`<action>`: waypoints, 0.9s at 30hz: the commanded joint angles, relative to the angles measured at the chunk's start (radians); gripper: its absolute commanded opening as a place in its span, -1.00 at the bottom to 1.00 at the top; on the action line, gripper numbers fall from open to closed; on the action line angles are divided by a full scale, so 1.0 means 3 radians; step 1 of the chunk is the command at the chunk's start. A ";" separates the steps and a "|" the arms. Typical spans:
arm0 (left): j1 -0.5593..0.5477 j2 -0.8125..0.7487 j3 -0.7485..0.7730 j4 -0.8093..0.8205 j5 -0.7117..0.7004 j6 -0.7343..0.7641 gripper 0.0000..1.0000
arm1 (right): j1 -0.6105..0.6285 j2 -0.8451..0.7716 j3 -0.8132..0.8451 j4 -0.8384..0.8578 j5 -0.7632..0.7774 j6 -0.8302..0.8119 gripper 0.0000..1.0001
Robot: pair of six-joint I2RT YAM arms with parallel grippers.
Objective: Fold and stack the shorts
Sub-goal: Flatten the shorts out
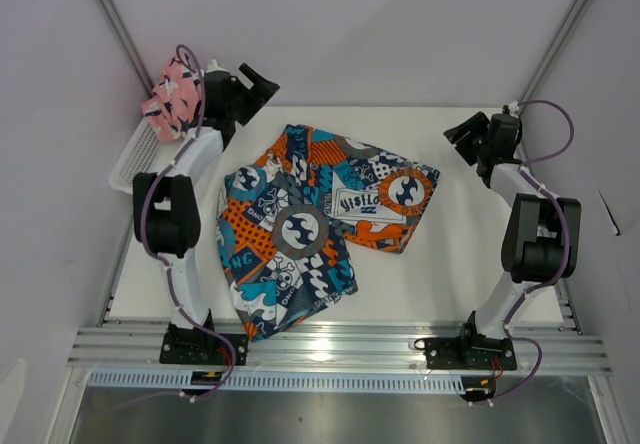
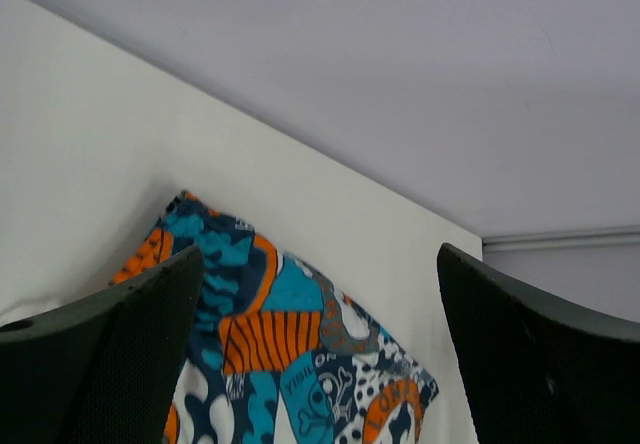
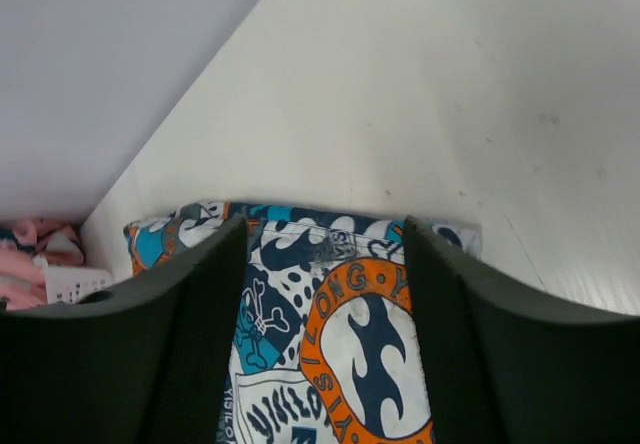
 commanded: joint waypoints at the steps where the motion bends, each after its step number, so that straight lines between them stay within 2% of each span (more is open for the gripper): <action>1: -0.0014 -0.0688 -0.0316 -0.0261 -0.0022 0.0266 0.98 | 0.0059 -0.0110 0.0038 0.0207 -0.0470 -0.0227 0.18; 2: -0.0014 -0.0786 -0.0398 -0.0297 -0.0047 0.0272 0.98 | 0.0084 -0.0003 0.0135 0.0238 -0.0730 -0.0227 -0.08; 3: -0.0014 -0.0888 -0.0692 -0.0298 -0.0043 0.0277 0.98 | 0.0140 0.0054 0.0176 0.0370 -0.0859 -0.0202 -0.21; 7: -0.0019 -0.1461 -0.1169 -0.0369 -0.0109 0.0353 0.98 | 0.0324 0.0401 0.0457 0.0708 -0.1340 0.0013 -0.66; 12: -0.0034 -0.1774 -0.1447 -0.0752 -0.0252 0.0512 0.97 | 0.0641 0.0846 0.0938 0.0698 -0.1366 0.0140 -0.81; 15: -0.0050 -0.1835 -0.1554 -0.0896 -0.0227 0.0594 0.95 | 0.0723 0.1132 0.1020 0.1034 -0.1463 0.0457 -0.87; 19: -0.0116 -0.1876 -0.1778 -0.0825 -0.0196 0.0676 0.91 | 0.0805 0.1496 0.1204 0.1337 -0.1520 0.0724 -0.99; 27: -0.0336 -0.1846 -0.2116 -0.0661 -0.0242 0.0783 0.90 | 0.0918 0.1977 0.1516 0.1317 -0.1418 0.0877 -1.00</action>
